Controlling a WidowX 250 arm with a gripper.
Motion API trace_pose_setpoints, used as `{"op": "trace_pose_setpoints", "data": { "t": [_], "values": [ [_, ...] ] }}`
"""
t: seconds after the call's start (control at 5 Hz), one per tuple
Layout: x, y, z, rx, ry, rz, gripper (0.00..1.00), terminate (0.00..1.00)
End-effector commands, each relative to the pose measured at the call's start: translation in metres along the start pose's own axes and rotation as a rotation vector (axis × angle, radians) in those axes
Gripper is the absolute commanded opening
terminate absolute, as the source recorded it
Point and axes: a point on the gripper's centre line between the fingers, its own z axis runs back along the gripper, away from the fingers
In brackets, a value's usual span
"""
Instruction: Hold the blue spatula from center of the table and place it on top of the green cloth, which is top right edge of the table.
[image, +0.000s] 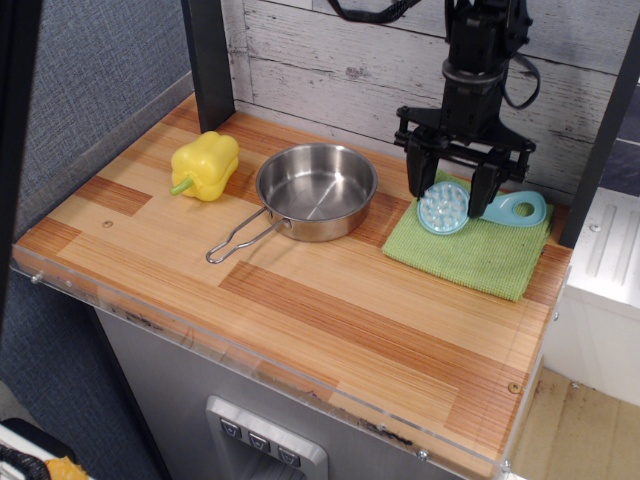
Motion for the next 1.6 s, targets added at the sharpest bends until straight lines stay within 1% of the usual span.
{"op": "trace_pose_setpoints", "data": {
  "t": [0.0,0.2,0.4,0.6,0.8,1.0,1.2,1.4],
  "values": [
    [-0.001,-0.002,0.031,-0.01,-0.076,-0.01,0.0,0.0],
    [-0.002,-0.002,0.031,-0.013,-0.074,-0.015,0.0,0.0],
    [0.0,-0.003,0.029,-0.05,-0.05,-0.014,1.0,0.0],
    [0.0,-0.002,0.036,-0.044,-0.062,-0.024,1.0,0.0],
    [-0.002,-0.006,0.056,-0.025,-0.107,-0.049,1.0,0.0],
    [-0.015,-0.015,0.081,-0.006,-0.155,-0.081,1.0,0.0],
    [-0.04,-0.024,0.098,-0.006,-0.202,-0.092,1.0,0.0],
    [-0.065,-0.03,0.11,0.029,-0.197,-0.105,1.0,0.0]
  ]
}}
